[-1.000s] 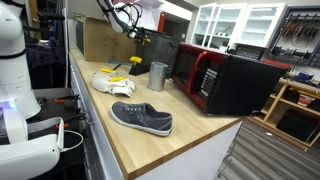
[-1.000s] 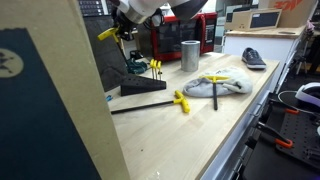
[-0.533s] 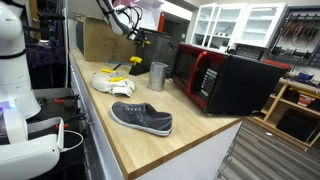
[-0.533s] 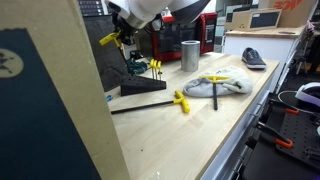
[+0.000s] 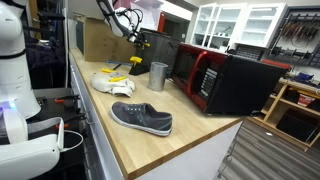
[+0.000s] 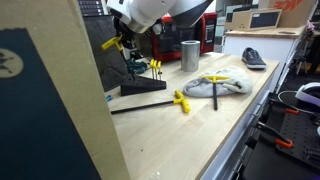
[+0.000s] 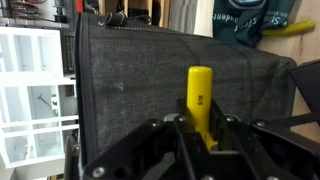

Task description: Put the things with the yellow handle on the stand

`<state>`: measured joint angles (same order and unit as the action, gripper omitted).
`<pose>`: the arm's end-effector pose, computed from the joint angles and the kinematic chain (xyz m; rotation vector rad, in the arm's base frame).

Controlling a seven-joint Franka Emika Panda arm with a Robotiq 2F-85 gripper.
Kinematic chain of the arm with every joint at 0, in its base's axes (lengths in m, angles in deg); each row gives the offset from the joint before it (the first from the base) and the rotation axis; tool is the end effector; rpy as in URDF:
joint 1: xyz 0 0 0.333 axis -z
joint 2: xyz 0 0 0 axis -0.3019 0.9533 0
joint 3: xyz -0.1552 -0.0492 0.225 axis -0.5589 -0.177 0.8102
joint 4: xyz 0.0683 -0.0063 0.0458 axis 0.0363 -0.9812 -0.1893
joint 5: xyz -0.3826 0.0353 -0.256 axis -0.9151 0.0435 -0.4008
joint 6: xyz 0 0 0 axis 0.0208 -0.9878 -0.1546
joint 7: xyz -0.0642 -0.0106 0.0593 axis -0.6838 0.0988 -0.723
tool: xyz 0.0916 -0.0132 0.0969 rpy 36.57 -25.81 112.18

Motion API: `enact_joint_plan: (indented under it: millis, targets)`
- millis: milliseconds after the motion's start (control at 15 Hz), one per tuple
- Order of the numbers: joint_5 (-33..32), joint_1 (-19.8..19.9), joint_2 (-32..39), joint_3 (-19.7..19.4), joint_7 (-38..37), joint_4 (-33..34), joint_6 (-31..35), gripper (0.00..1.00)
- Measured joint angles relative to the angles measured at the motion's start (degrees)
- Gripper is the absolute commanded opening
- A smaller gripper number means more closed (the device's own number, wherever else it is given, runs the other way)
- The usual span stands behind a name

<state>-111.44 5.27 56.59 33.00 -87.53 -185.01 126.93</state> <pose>0.6430 0.3233 0.2748 1.4552 1.5265 0.8894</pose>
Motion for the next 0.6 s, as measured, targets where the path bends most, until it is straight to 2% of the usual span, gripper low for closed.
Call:
enact_joint_plan:
  millis: [600]
  targets:
    - [-1.48,-0.22,0.28,0.08,1.14,2.23,0.00,0.06]
